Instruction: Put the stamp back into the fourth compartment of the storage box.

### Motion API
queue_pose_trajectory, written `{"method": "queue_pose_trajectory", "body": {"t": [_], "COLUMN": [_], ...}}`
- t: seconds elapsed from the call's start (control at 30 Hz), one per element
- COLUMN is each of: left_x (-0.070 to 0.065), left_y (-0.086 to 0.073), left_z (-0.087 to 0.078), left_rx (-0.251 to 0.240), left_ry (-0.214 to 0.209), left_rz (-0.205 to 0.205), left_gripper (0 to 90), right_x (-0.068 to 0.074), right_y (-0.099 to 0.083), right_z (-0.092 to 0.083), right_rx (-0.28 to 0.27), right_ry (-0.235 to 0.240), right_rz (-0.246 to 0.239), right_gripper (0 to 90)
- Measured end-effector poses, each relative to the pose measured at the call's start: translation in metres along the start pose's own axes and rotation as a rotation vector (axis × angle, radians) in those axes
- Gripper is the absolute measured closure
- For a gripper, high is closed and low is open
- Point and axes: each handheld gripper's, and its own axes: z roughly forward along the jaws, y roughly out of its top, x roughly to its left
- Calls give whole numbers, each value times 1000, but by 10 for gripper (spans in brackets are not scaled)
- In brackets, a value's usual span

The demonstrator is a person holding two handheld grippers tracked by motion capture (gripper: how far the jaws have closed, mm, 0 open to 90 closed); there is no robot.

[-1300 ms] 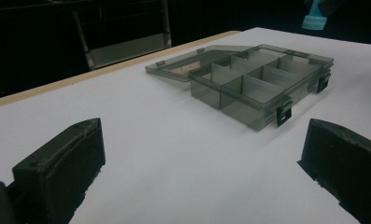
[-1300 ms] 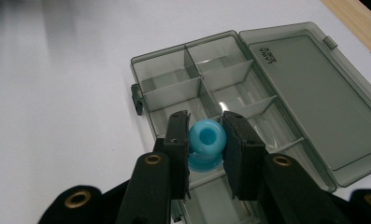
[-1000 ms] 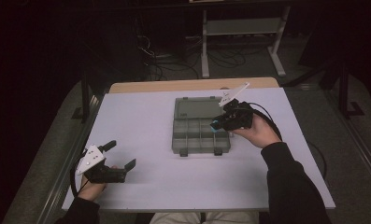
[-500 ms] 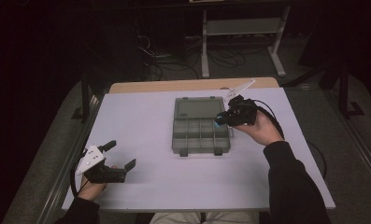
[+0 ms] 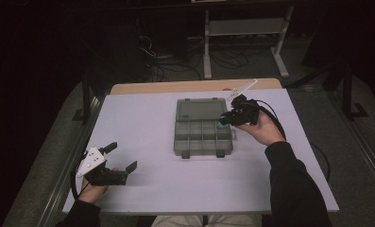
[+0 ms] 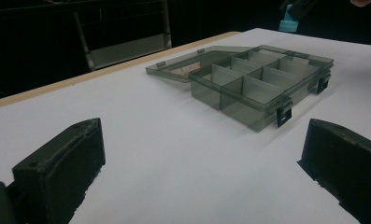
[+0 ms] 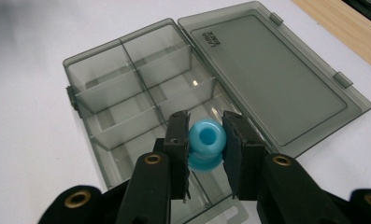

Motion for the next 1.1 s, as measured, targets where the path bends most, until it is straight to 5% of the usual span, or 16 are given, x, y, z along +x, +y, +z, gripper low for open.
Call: {"method": "queue_pose_trajectory", "body": {"t": [0.63, 1.1], "left_x": [0, 0], "left_y": [0, 1], "left_z": [0, 0], "left_rx": [-1, -3], "left_ry": [-2, -8], "left_rz": [1, 8], "left_gripper": [0, 0], "right_x": [-22, -23], "right_y": [-8, -8], "right_z": [17, 34], "right_rx": [12, 54], "right_ry": [-16, 1], "right_rz": [54, 49], "right_gripper": [709, 708]}}
